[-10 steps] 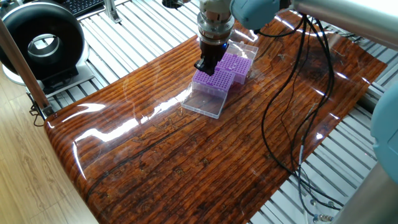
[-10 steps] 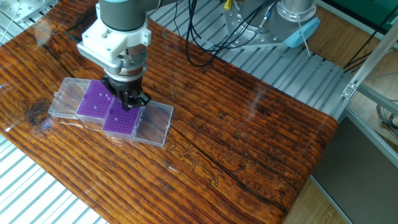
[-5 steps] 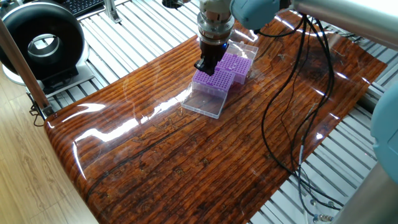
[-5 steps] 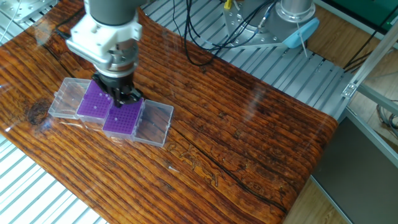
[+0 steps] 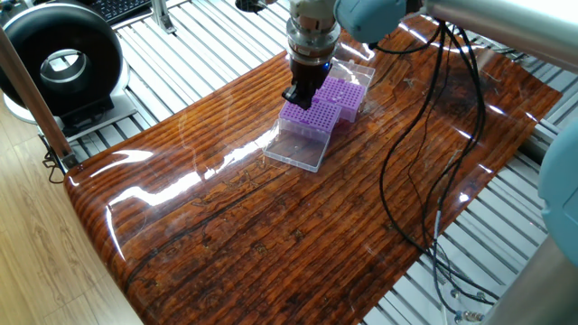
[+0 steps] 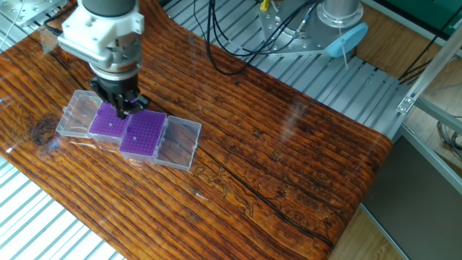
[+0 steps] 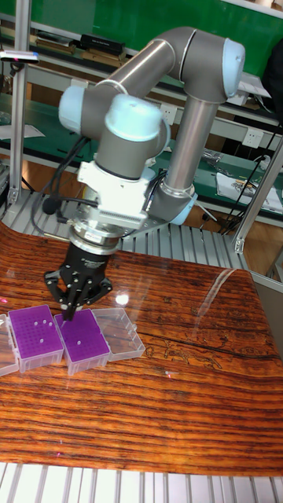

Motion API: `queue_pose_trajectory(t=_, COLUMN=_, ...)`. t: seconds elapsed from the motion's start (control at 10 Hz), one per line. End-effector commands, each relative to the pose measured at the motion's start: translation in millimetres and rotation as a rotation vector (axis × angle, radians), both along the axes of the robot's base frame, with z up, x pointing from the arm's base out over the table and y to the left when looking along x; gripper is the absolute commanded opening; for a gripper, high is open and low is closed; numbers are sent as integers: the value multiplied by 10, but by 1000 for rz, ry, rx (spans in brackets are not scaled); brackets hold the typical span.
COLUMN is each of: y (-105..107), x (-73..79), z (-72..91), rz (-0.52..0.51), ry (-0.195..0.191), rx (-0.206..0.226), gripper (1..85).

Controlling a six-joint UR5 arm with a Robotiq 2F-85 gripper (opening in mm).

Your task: Transfer all small pipette tips from one holder to another

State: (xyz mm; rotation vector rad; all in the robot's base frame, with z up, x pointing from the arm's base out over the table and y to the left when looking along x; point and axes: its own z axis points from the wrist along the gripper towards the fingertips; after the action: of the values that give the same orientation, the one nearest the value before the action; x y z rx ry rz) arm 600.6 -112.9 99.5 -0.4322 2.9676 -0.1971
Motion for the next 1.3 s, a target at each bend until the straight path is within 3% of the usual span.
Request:
queue_pose_trajectory(t=0.0, y=-149, x=64, z=-40, rz=33, ry=-23, rx=16, gripper=13)
queue_pose_trajectory(t=0.6, y=-213, x=145, z=-182, rz=61, ry=-54, rx=28, gripper=13)
queue_pose_trajectory(t=1.2, y=-290, x=81, z=-243, rz=68, ry=-57, rx=34, gripper=13)
